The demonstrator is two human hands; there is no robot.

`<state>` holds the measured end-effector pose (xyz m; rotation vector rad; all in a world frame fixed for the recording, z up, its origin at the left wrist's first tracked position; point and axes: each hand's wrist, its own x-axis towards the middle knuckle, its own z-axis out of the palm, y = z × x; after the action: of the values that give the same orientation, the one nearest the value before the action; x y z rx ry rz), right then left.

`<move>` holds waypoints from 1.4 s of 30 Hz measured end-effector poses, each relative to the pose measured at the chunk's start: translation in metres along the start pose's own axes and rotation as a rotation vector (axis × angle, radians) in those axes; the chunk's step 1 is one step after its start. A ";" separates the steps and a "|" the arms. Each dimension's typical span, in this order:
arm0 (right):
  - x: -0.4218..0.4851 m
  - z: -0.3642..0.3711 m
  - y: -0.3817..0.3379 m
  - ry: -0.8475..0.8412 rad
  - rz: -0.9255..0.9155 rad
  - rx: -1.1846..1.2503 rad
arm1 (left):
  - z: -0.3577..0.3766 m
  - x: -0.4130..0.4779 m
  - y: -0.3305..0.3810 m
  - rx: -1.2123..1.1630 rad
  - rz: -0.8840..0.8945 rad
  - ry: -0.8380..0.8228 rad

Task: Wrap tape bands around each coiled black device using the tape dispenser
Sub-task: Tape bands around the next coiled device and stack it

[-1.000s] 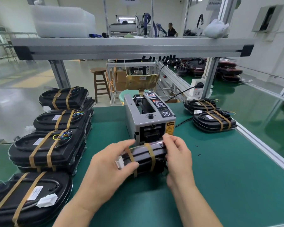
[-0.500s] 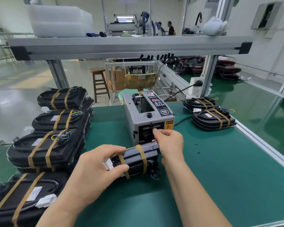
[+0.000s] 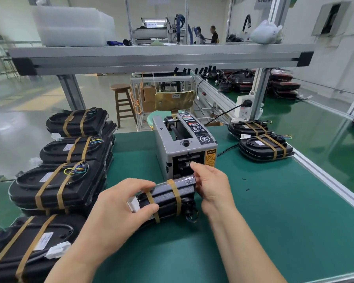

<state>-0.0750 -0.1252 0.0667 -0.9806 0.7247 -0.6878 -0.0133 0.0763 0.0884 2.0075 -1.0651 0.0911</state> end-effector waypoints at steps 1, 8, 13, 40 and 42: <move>-0.004 -0.004 -0.002 -0.035 0.002 0.029 | 0.001 -0.001 0.000 -0.005 0.003 0.002; -0.027 -0.015 -0.013 -0.130 -0.050 0.059 | 0.004 0.000 0.000 -0.042 0.020 0.039; -0.037 -0.012 -0.009 -0.043 -0.092 0.056 | 0.003 0.003 0.002 -0.020 0.003 0.037; -0.051 -0.006 0.013 0.113 -0.376 -0.221 | 0.012 0.018 0.039 0.624 0.126 -0.265; -0.051 -0.007 0.014 0.110 -0.388 -0.227 | 0.012 0.019 0.039 0.639 0.115 -0.273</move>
<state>-0.1072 -0.0829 0.0633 -1.3188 0.7259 -1.0192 -0.0327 0.0441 0.1137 2.5777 -1.4571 0.2497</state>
